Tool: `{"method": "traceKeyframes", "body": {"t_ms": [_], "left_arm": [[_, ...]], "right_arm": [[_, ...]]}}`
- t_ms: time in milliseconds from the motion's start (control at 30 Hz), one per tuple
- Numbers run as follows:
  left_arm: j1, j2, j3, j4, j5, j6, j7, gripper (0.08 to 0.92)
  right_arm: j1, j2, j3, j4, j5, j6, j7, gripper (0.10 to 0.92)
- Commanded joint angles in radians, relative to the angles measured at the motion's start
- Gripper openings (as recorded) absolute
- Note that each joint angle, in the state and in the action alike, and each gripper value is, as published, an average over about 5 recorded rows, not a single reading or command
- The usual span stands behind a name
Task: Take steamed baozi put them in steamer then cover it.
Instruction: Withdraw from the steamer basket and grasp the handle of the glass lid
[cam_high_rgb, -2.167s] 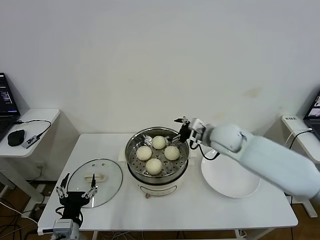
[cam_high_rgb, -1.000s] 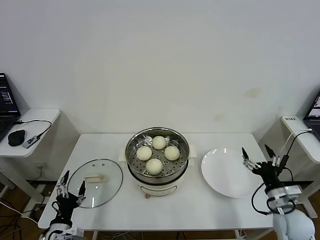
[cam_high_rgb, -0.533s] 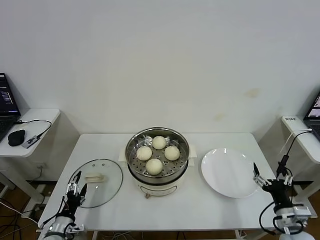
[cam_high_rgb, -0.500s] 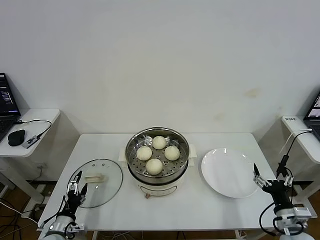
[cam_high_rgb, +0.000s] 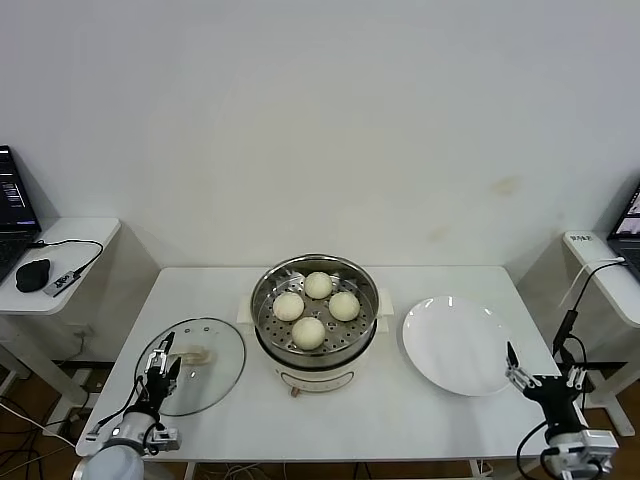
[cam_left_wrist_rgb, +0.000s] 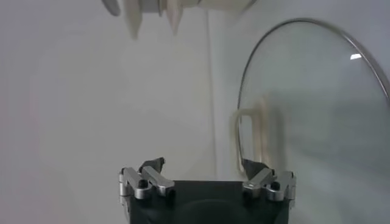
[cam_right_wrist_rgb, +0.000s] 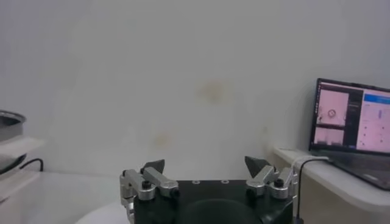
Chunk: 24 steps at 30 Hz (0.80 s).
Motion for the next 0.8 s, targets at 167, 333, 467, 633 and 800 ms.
{"method": "traceKeyframes", "body": {"t_ms": [167,333,467,633,800], "left_arm": [[-0.093,-0.006,0.046,0.075,0.027,0.0,0.009,0.823],[-0.132,-0.01,0.051,0.114,0.028,0.0,0.009,0.823],[-0.153,-0.008,0.051,0.132,0.028,0.001,0.01,0.823],[-0.165,-0.006,0.054,0.15,0.026,0.001,0.014,0.823],[-0.171,-0.015,0.058,0.166,0.022,-0.001,0.009,0.823]], "right_arm": [[-0.015,0.012,-0.001,0.005,-0.016,0.001,-0.001,0.823],[-0.019,0.014,-0.004,0.006,-0.019,0.003,-0.002,0.823],[-0.02,0.015,-0.005,0.002,-0.023,0.005,-0.003,0.823],[-0.017,0.019,-0.013,0.0,-0.027,0.006,-0.003,0.823],[-0.016,0.023,-0.02,0.0,-0.031,0.007,-0.003,0.823]]}}
